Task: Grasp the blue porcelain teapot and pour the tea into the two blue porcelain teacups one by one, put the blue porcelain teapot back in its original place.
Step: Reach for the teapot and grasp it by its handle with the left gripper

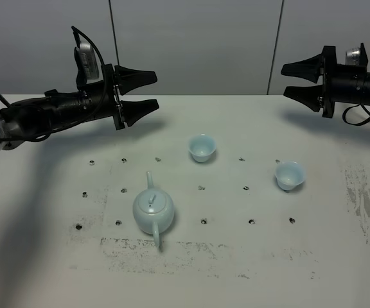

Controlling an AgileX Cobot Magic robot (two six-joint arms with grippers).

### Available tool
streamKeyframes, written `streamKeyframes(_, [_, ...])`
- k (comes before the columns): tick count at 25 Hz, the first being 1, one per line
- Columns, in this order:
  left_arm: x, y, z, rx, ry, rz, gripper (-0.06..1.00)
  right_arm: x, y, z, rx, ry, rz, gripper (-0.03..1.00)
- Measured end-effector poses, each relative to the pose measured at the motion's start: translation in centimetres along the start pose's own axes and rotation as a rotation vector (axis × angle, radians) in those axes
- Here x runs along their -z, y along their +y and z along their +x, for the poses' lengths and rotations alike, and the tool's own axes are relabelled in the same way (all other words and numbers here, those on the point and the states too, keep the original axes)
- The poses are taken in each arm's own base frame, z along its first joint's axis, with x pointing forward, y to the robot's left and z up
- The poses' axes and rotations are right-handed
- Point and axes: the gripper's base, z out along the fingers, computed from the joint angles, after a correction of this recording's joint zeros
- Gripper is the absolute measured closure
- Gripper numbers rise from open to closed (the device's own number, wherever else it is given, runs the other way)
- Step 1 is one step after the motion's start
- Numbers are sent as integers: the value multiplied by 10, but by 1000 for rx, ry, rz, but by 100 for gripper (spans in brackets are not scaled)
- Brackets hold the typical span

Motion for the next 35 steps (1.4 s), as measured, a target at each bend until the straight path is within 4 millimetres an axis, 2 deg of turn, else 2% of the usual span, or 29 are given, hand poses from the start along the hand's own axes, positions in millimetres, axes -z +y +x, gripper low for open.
streamKeyframes(11, [0,-2,-1,-20,4,6,18,0,-2,1,29,16,22,40])
streamKeyframes(14, [-2,-12,-6,-114,36,-6,18,1,-4,2,96,28,40,41])
streamKeyframes(17, [-5,-30,-17,-271,95,-101,18,5,-2,-1,208,57,93,42])
streamKeyframes(20, [-4,-46,-32,-447,141,-322,18,13,3,-11,324,82,223,43])
streamKeyframes(23, [1,-60,-46,-608,161,-550,18,26,6,-25,435,98,471,45])
streamKeyframes(28, [12,-67,-56,-754,204,-837,18,47,7,-38,537,131,827,45])
streamKeyframes(32, [22,-62,-55,-769,262,-967,18,57,3,-33,551,256,1015,45])
streamKeyframes(35, [31,-76,-51,-786,286,-1037,18,66,11,-25,533,309,1114,46])
